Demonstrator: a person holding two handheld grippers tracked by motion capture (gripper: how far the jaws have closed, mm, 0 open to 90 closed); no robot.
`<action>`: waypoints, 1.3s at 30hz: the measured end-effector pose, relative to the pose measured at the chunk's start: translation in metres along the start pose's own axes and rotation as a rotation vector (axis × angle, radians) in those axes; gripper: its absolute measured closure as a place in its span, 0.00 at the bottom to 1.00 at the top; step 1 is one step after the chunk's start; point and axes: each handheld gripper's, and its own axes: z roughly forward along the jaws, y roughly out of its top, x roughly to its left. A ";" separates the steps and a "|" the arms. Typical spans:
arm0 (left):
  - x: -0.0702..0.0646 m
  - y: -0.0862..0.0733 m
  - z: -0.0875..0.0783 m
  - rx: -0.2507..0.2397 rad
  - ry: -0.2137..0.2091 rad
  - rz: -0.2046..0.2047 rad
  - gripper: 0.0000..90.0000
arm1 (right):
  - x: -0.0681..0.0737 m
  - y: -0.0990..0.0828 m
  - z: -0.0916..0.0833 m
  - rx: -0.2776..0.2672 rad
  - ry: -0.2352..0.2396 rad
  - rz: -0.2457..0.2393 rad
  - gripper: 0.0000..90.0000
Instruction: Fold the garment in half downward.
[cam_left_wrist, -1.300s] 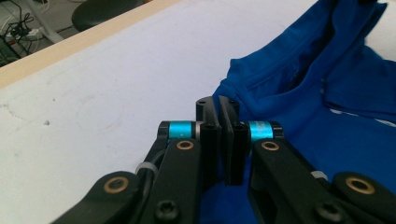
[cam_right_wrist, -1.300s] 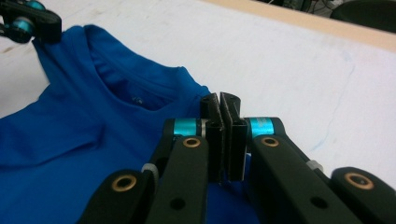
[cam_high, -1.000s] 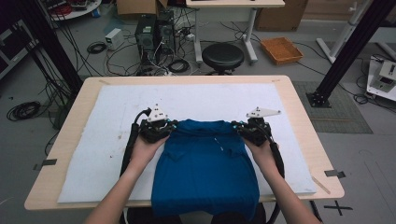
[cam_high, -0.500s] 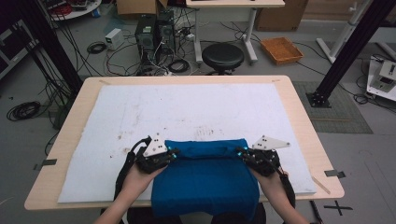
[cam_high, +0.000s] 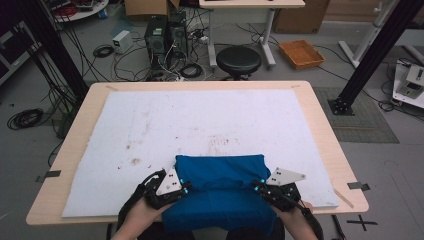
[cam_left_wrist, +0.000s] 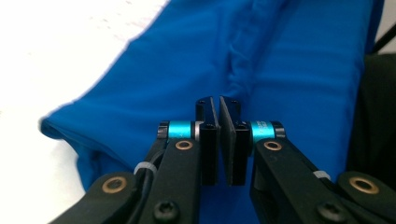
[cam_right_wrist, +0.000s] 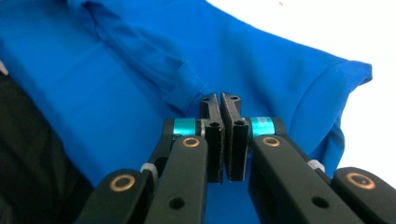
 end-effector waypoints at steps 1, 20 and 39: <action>-0.001 -0.001 0.000 0.008 -0.004 -0.001 0.90 | 0.000 -0.001 -0.001 -0.002 0.002 -0.007 0.98; 0.068 0.015 0.021 -0.041 0.227 -0.284 0.69 | -0.066 0.031 0.015 -0.110 -0.124 0.220 0.69; 0.087 -0.004 0.038 0.023 0.144 -0.427 0.94 | -0.092 0.015 0.052 0.007 -0.023 0.276 0.94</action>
